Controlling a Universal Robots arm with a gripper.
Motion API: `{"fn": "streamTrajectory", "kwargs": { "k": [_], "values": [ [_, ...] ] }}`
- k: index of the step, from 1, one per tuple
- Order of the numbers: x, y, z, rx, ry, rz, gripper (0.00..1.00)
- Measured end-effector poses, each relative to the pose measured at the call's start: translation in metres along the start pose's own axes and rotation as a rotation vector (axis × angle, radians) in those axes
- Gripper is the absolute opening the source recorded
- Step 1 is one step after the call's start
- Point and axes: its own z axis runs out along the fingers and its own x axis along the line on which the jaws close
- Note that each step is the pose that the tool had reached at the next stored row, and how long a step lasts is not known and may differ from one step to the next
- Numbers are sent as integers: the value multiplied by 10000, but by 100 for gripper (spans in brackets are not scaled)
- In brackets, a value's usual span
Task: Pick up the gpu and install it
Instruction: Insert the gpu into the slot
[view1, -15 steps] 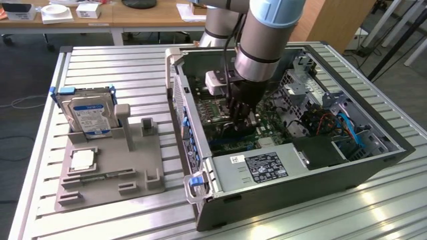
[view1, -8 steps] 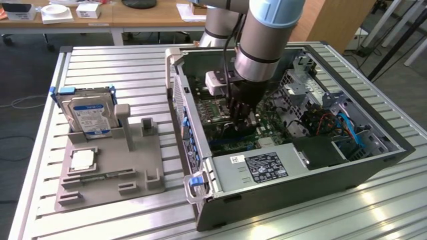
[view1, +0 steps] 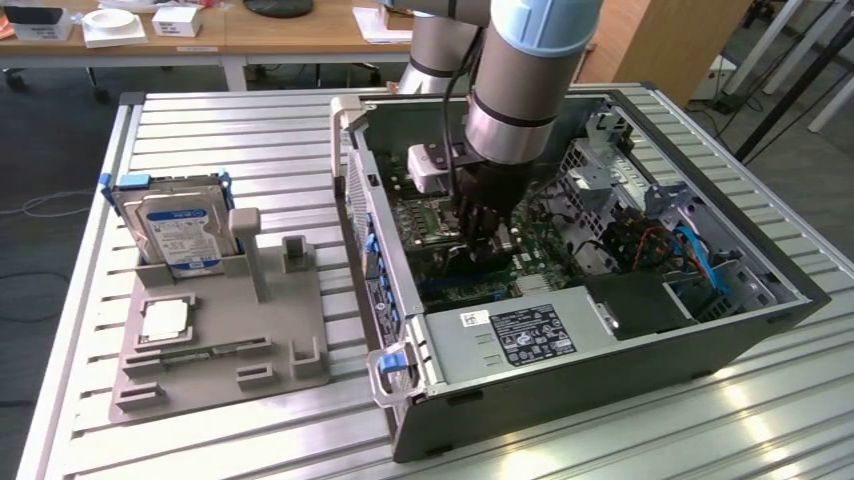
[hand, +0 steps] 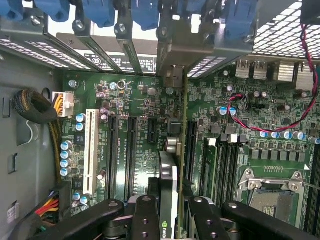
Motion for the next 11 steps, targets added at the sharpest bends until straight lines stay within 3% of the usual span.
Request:
{"fn": "streamTrajectory", "kwargs": {
  "k": [3, 11],
  "values": [
    [-3, 39, 0, 39, -1, -1, 27],
    [-2, 42, -2, 41, 4, 1, 27]
  ]
}}
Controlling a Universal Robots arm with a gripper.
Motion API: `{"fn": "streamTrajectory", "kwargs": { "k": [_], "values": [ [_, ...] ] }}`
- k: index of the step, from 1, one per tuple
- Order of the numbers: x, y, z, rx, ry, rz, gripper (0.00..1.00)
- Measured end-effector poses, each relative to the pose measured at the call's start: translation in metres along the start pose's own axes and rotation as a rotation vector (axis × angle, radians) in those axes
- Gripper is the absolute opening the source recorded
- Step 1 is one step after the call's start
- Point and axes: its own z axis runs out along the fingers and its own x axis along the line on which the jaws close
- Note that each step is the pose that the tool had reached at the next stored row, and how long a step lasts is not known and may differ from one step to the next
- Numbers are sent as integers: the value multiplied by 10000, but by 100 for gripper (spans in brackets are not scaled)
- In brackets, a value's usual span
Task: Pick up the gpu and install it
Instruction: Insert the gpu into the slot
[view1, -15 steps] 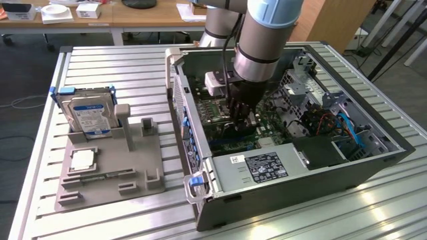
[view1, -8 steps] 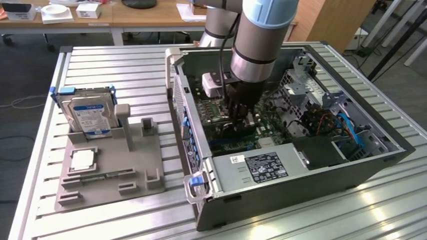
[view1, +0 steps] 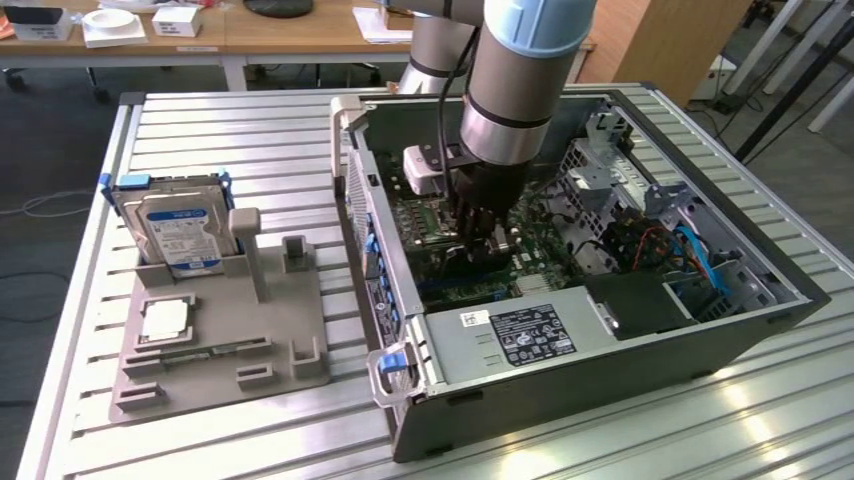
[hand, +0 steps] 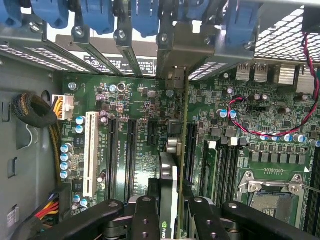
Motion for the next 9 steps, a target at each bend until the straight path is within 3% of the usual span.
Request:
{"fn": "streamTrajectory", "kwargs": {
  "k": [9],
  "values": [
    [6, 0, 0, 0, -1, -33, 27]
  ]
}}
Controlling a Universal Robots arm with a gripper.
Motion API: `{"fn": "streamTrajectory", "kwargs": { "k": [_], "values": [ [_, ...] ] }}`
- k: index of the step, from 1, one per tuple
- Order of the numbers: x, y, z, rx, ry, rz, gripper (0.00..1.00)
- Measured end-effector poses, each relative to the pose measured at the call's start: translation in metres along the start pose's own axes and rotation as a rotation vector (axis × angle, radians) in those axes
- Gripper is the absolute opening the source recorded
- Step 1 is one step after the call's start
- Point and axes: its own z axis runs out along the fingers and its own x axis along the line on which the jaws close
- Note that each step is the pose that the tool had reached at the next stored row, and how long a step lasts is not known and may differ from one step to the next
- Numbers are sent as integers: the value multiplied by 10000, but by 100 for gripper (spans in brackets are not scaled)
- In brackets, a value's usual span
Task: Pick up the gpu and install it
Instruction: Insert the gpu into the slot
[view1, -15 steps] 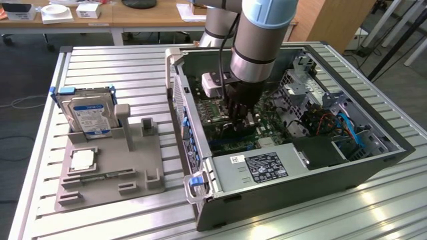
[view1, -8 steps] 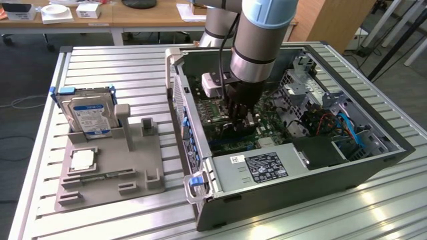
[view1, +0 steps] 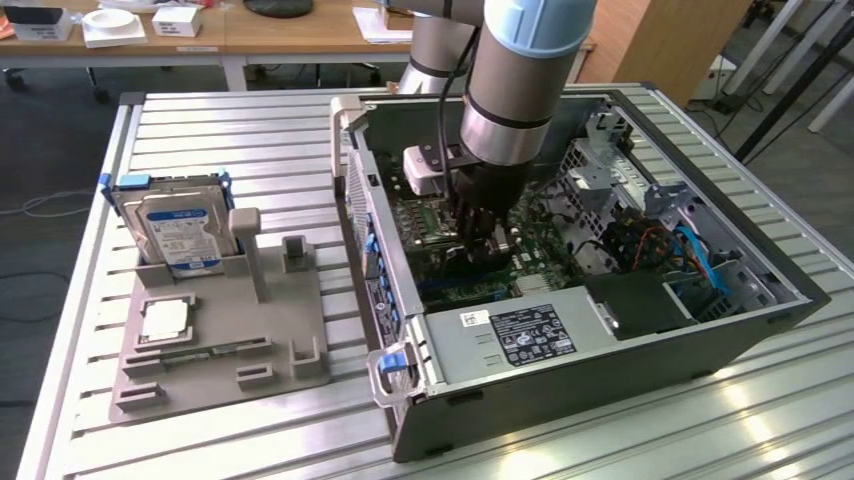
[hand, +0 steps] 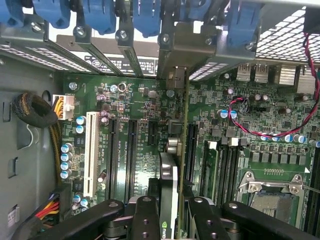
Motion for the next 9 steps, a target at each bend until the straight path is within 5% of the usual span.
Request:
{"fn": "streamTrajectory", "kwargs": {
  "k": [9],
  "values": [
    [2, 1, 0, -1, 0, -19, 27]
  ]
}}
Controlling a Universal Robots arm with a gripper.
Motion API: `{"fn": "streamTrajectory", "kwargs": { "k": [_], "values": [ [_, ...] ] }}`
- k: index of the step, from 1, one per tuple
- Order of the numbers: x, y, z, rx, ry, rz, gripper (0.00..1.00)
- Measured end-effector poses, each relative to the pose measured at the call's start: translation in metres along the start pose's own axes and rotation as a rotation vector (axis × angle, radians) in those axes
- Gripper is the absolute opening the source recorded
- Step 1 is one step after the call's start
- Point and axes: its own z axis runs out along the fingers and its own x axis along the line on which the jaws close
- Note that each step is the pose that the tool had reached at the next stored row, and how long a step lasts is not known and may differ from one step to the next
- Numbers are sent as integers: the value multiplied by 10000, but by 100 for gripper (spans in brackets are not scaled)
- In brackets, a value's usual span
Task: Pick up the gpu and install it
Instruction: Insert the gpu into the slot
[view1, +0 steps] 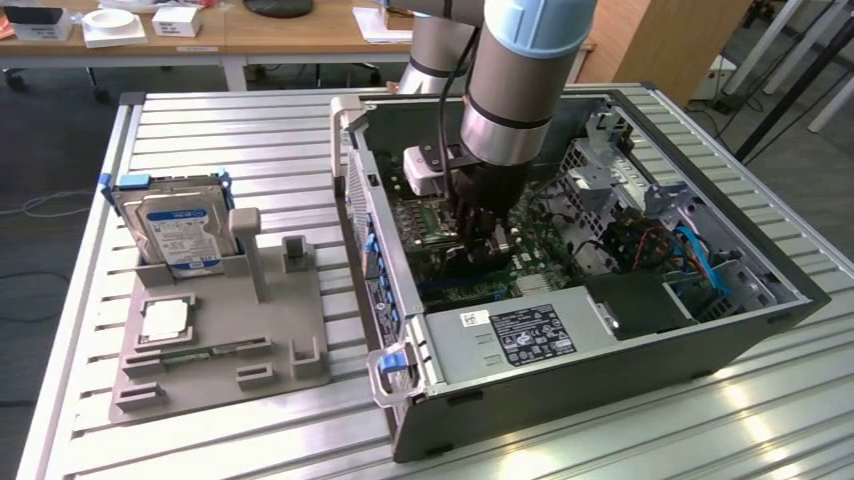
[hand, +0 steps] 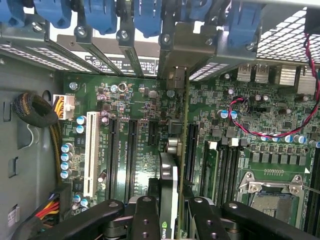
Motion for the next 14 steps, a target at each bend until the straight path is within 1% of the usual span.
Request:
{"fn": "streamTrajectory", "kwargs": {
  "k": [14],
  "values": [
    [0, 15, 2, 28, 1, -1, 27]
  ]
}}
